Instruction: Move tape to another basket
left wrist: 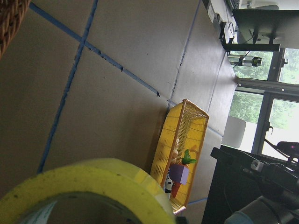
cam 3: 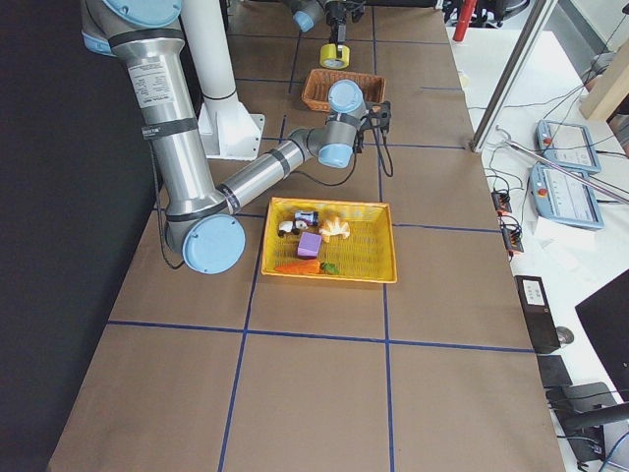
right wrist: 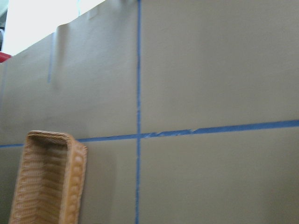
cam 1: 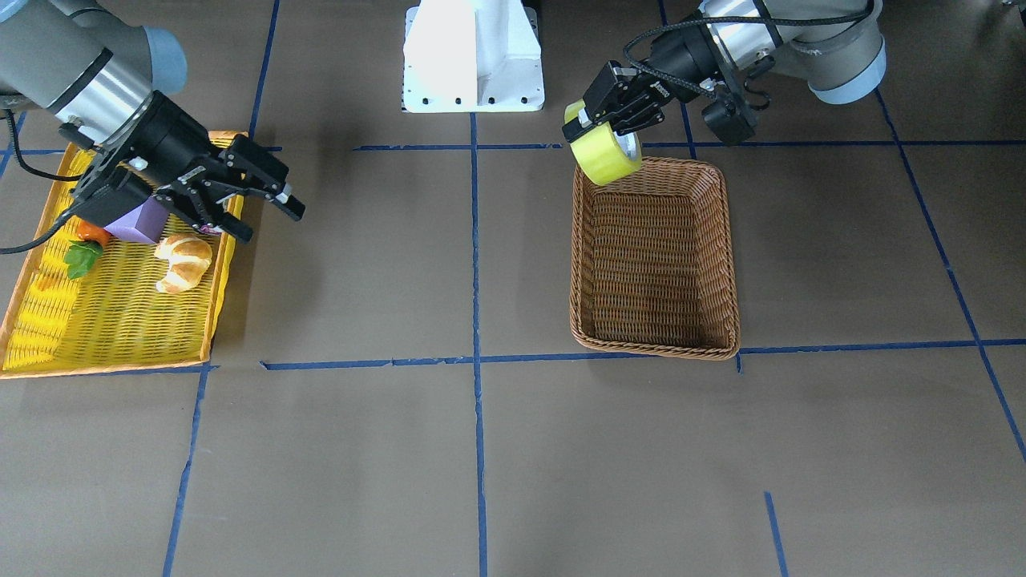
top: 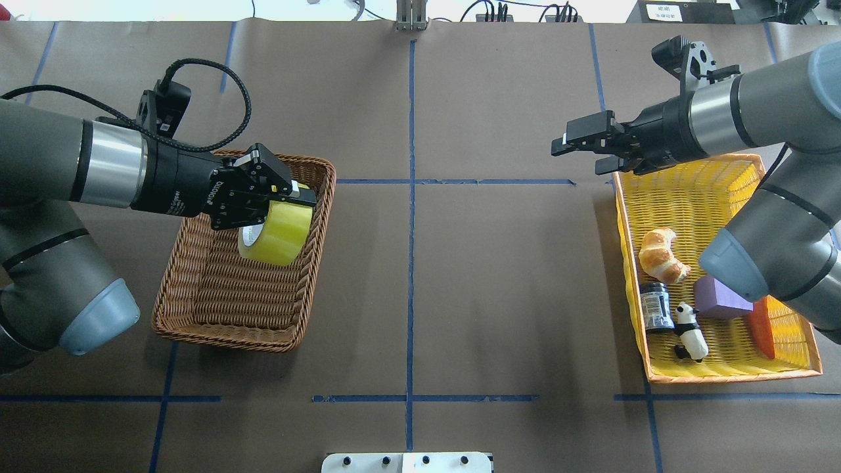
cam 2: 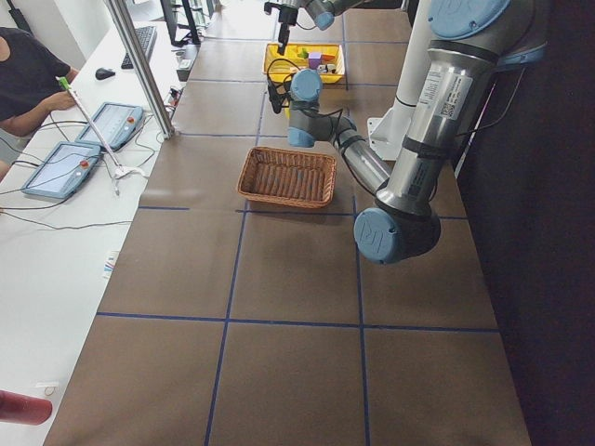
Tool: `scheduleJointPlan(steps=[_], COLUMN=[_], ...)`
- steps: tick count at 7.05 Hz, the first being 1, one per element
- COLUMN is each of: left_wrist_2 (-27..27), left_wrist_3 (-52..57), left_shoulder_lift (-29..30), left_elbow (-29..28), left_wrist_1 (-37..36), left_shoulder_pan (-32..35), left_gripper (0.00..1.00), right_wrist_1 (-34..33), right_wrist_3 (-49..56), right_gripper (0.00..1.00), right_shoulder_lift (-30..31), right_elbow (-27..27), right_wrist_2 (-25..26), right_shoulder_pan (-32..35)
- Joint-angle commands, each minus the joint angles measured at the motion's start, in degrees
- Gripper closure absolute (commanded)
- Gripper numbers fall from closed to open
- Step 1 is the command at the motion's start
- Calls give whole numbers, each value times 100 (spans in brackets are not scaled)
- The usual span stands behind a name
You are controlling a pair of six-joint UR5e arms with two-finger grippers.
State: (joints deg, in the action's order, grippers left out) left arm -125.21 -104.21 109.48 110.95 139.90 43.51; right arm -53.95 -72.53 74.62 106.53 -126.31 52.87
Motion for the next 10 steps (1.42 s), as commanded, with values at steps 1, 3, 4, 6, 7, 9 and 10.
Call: scheduleJointPlan(steps=[1, 3, 4, 6, 7, 9, 10], left_wrist_2=[-22, 379, 905, 1382, 1516, 1552, 1709], left_wrist_3=[1284, 2680, 3104, 3905, 4204, 4436, 4436], left_shoulder_lift=[-14, -41, 12, 12, 125, 363, 425], left_elbow=[461, 489, 454, 262, -44, -503, -600], left_wrist_1=[-2063, -3420, -3939, -4488, -4489, -4489, -4472], left_shoulder_pan=[35, -183, -611, -939, -975, -967, -949], left_gripper=[100, 100, 100, 100, 100, 100, 100], right_wrist_1=[-2233, -3617, -3901, -3921, -3895, -3877, -3877], right_wrist_3=[2748, 4974, 5934, 6925, 7285, 7971, 8009], right_gripper=[0, 0, 0, 0, 0, 0, 0], right_shoulder_lift=[9, 17, 218, 963, 1132, 1563, 1617], right_elbow=[8, -27, -71, -115, -315, -361, -361], right_wrist_2=[45, 28, -16, -243, -706, -930, -948], right_shoulder_pan=[564, 1275, 1548, 2084, 2426, 2754, 2807])
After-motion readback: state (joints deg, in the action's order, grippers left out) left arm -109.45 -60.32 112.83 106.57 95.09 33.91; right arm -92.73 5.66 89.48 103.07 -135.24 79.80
